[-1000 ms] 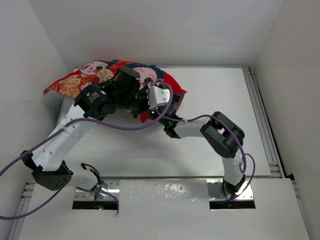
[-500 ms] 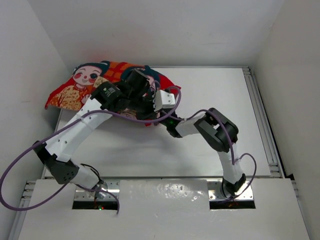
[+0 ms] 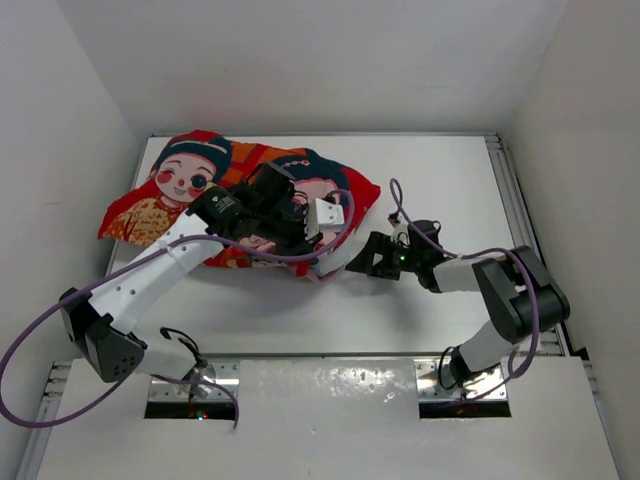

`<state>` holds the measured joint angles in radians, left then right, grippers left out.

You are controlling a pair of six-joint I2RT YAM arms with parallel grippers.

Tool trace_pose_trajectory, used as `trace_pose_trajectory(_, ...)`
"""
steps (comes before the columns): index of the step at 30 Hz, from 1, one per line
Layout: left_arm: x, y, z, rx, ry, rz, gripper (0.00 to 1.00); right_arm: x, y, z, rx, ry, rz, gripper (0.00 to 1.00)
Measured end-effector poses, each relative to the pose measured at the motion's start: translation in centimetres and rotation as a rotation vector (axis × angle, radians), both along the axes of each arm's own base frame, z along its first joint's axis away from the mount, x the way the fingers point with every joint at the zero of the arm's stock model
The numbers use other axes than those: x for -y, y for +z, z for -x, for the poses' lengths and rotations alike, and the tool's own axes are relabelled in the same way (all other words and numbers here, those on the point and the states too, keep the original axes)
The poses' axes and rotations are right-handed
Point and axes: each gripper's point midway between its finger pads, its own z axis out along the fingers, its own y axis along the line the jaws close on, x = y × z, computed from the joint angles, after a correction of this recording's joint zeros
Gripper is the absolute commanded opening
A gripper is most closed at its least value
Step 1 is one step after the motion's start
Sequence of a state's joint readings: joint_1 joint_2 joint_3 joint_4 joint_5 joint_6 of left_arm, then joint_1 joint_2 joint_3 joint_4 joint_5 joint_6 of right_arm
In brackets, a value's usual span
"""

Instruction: Put the pillow into the pillowcase

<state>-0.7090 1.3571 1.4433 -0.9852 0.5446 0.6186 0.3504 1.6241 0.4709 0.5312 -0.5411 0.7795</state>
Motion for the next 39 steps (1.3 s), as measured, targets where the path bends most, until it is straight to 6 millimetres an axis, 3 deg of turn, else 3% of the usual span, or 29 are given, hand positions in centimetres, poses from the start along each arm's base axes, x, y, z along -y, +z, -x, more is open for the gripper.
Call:
trace_pose_trajectory(1,0.1,-0.3,0.1,-0.011,-0.002,-0.003,0.02,0.6,-0.2,0.5,-0.019,0.001,-0.002,0.99)
trace_pose_trajectory(4,0.6,-0.5,0.2,-0.025,-0.005,0.005,0.27,1.6,0.1,1.9,-0.041,0.018,-0.026,0.99)
trace_pose_trajectory(5,0.7,-0.4,0.2,-0.024,-0.007,0.012,0.49,2.0,0.4,2.2,-0.037,0.016,-0.036,0.99)
trace_pose_trajectory(6,0.9,-0.3,0.2,-0.021,-0.012,0.019,0.61,2.4,0.6,2.5,-0.029,0.009,-0.042,0.99)
trace_pose_trajectory(8,1.3,-0.2,0.5,-0.018,-0.033,0.027,0.99,3.5,1.3,2.4,-0.005,-0.027,-0.05,0.99)
trace_pose_trajectory(12,1.9,-1.1,2.9,-0.041,-0.133,-0.004,1.0,6.4,2.8,0.1,0.061,-0.178,-0.05,0.99)
trace_pose_trajectory(15,1.2,-2.0,4.2,-0.039,-0.191,-0.068,1.0,8.2,3.4,-1.7,0.096,-0.293,-0.027,0.99)
trace_pose_trajectory(17,0.3,-1.8,3.2,0.001,-0.155,-0.099,1.0,8.9,3.8,-2.9,0.111,-0.34,-0.004,0.99)
trace_pose_trajectory(19,-1.5,-0.8,-0.5,0.103,-0.005,-0.125,1.0,9.3,4.8,-4.7,0.135,-0.373,0.01,0.99)
trace_pose_trajectory(22,-7.5,1.5,-8.4,0.276,0.369,-0.162,1.0,9.2,7.1,-8.7,0.19,-0.422,0.001,0.99)
trace_pose_trajectory(23,-10.8,2.4,-11.3,0.327,0.528,-0.169,1.0,9.0,7.5,-9.9,0.199,-0.428,-0.007,0.99)
trace_pose_trajectory(25,-16.7,3.2,-15.0,0.372,0.764,-0.173,1.0,8.5,7.8,-11.7,0.204,-0.448,-0.042,0.99)
trace_pose_trajectory(26,-21.3,3.1,-16.9,0.383,0.93,-0.189,1.0,7.9,7.5,-12.4,0.19,-0.453,-0.068,0.99)
trace_pose_trajectory(28,-26.1,2.5,-18.1,0.38,1.087,-0.208,1.0,6.7,6.6,-12.6,0.153,-0.444,-0.097,0.99)
trace_pose_trajectory(32,-34.1,-0.6,-19.4,0.312,1.324,-0.216,1.0,0.4,4.2,-10.4,0.059,-0.313,-0.124,0.98)
trace_pose_trajectory(34,-37.3,-2.1,-19.8,0.27,1.409,-0.198,1.0,-1.9,4.1,-9.4,0.055,-0.265,-0.147,0.83)
trace_pose_trajectory(35,-38.6,-2.8,-20.0,0.247,1.445,-0.184,1.0,-2.7,4.3,-9.0,0.058,-0.245,-0.165,0.45)
trace_pose_trajectory(37,-40.9,-4.0,-20.0,0.208,1.507,-0.162,1.0,-3.1,4.7,-8.7,0.062,-0.234,-0.199,0.03)
trace_pose_trajectory(39,-42.7,-4.7,-19.5,0.17,1.554,-0.133,1.0,-2.2,5.2,-9.4,0.064,-0.26,-0.229,0.0)
